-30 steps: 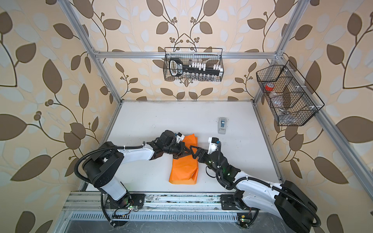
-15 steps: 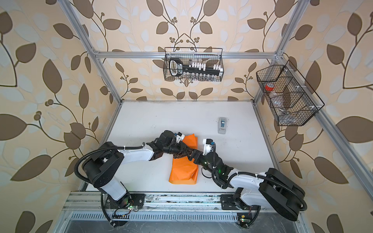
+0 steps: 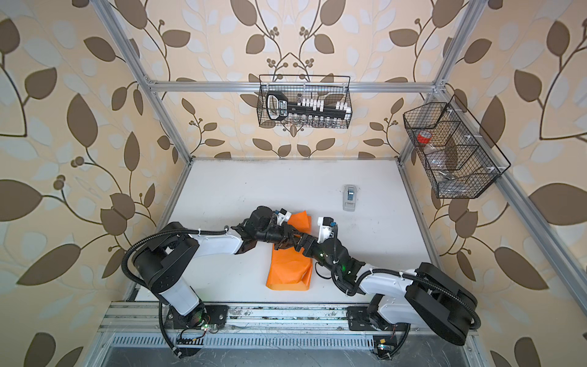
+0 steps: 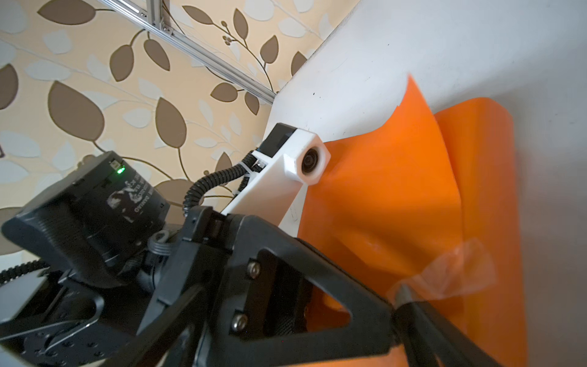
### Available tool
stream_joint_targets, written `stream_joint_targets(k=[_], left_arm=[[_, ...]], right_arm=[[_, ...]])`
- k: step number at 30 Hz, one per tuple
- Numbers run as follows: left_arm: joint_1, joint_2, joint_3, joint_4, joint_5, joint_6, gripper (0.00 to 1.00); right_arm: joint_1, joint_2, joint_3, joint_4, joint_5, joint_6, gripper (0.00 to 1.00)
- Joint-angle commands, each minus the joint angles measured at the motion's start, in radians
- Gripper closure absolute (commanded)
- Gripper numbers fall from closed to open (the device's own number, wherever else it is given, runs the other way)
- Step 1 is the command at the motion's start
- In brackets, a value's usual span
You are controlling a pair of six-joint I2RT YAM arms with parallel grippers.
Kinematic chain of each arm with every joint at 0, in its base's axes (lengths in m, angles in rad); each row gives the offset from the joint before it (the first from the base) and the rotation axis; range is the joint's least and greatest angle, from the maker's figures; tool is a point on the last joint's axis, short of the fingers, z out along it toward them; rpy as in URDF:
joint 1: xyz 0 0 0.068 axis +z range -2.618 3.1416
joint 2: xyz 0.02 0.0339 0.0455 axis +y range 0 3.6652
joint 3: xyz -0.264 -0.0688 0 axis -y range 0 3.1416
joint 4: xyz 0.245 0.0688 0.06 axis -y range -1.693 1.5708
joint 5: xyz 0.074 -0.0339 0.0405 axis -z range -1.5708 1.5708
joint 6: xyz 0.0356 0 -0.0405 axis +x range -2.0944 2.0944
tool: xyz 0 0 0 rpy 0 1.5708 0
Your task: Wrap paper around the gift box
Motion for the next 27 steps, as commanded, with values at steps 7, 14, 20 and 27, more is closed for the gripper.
stream_joint_targets(k=[7,14,20,27], left_arm=[[0.010,0.037,-0.049,0.007,0.011,-0.063,0.72],[0.012,0.035,-0.053,0.011,0.019,-0.069,0.75],[0.013,0.044,-0.062,0.039,0.025,-0.083,0.77],[0.015,0.049,-0.066,0.060,0.027,-0.098,0.80]], right_arm=[[0.022,0.007,0.032,-0.007,0.052,-0.028,0.07],[0.026,0.009,0.032,-0.037,0.068,-0.063,0.07],[0.029,0.028,0.032,-0.031,0.071,-0.074,0.07],[0.043,0.044,0.030,-0.018,0.077,-0.073,0.07]])
